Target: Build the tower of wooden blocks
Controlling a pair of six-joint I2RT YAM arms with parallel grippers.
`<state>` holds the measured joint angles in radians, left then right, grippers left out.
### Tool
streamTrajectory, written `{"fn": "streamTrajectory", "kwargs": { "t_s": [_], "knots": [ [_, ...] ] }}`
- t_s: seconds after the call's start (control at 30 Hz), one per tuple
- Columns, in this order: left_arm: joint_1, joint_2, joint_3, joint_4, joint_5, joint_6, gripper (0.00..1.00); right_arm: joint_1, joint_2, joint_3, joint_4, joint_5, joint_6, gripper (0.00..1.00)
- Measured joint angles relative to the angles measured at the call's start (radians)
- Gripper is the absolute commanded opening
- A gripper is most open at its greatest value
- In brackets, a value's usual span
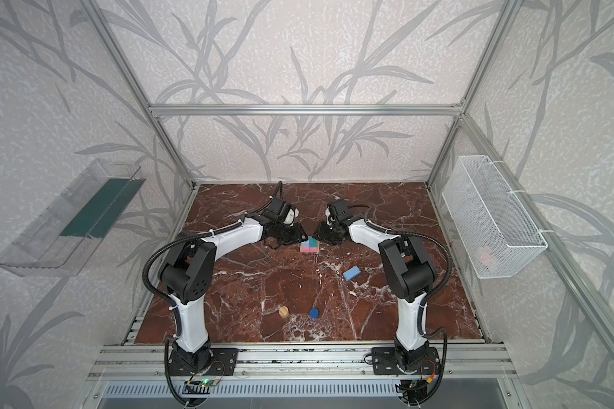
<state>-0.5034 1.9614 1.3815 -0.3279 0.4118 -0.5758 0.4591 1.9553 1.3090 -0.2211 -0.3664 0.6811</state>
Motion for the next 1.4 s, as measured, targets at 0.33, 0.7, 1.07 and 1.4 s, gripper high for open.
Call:
{"fn": "streamTrajectory", "kwargs": {
  "t_s": [0.33,0.7,1.07,1.4],
  "knots": [
    [0.0,-0.014,0.007,-0.003,-0.007,0.001,0.4,0.0,-0.019,0.014,-0.053,0.022,-0.002,0.57],
    [0.0,-0.15,0.006,-0.009,-0.032,0.024,0.41,-0.004,-0.166,0.014,-0.118,0.055,-0.049,0.71],
    [0.022,-0.438,-0.159,0.042,-0.081,0.089,0.43,-0.032,-0.353,0.043,-0.436,0.208,-0.383,0.93],
    [0.081,-0.627,-0.311,0.074,-0.101,0.121,0.43,-0.035,-0.365,-0.051,-0.592,0.233,-0.57,0.93]
  ]
}}
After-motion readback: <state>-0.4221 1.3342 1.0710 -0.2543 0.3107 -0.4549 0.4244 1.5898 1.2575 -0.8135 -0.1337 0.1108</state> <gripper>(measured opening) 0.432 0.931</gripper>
